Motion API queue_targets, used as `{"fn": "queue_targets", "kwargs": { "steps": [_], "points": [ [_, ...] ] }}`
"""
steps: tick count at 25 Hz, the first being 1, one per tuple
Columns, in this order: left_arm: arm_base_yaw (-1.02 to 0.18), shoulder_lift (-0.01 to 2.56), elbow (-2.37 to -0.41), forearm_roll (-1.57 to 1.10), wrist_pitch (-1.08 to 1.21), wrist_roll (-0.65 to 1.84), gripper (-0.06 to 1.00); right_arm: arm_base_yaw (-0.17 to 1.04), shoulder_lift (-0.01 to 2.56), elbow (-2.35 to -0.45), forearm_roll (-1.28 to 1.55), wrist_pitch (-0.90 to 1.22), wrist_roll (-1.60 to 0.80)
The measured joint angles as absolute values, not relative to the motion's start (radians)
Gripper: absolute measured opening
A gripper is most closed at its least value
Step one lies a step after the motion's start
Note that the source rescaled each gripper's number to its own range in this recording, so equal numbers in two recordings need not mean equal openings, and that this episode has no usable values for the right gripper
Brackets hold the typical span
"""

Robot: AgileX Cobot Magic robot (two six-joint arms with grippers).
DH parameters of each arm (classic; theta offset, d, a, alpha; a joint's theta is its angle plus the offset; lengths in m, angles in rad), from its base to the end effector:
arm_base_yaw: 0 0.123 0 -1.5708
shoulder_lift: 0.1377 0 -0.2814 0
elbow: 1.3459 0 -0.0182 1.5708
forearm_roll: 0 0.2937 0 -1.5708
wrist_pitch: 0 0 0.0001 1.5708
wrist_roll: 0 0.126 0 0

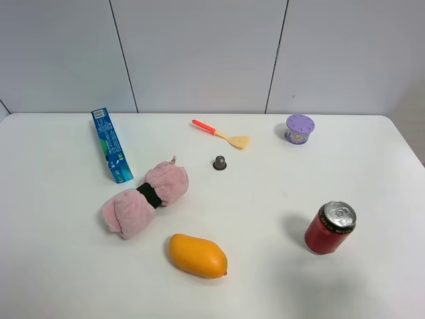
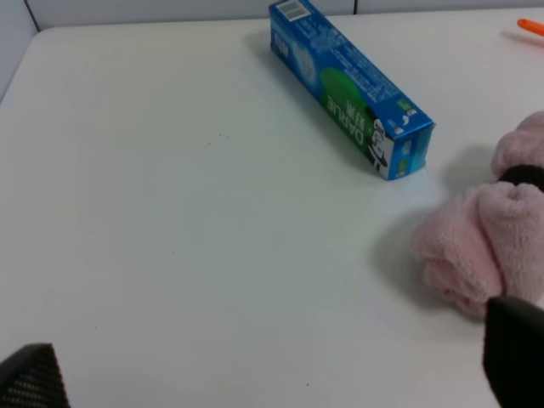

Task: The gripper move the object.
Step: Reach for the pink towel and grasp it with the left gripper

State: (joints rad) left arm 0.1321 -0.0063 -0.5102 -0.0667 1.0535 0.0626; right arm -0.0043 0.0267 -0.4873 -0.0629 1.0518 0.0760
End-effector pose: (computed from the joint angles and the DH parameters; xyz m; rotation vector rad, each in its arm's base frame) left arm 0.0662 0.0014 0.2869 -0.0667 2.0180 0.0441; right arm 0.0738 -0.0072 0.2768 0.0843 2.0716 -0.0318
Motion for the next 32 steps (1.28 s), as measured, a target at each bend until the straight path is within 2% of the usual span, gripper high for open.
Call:
{"fn": "queue_targets", "kwargs": {
  "steps": [32],
  "points": [
    [0.132,-0.006,-0.510,-0.066,1.053,0.063,1.00,-0.004,0.027,-0.487,-0.064,1.052,0.076]
  ]
}}
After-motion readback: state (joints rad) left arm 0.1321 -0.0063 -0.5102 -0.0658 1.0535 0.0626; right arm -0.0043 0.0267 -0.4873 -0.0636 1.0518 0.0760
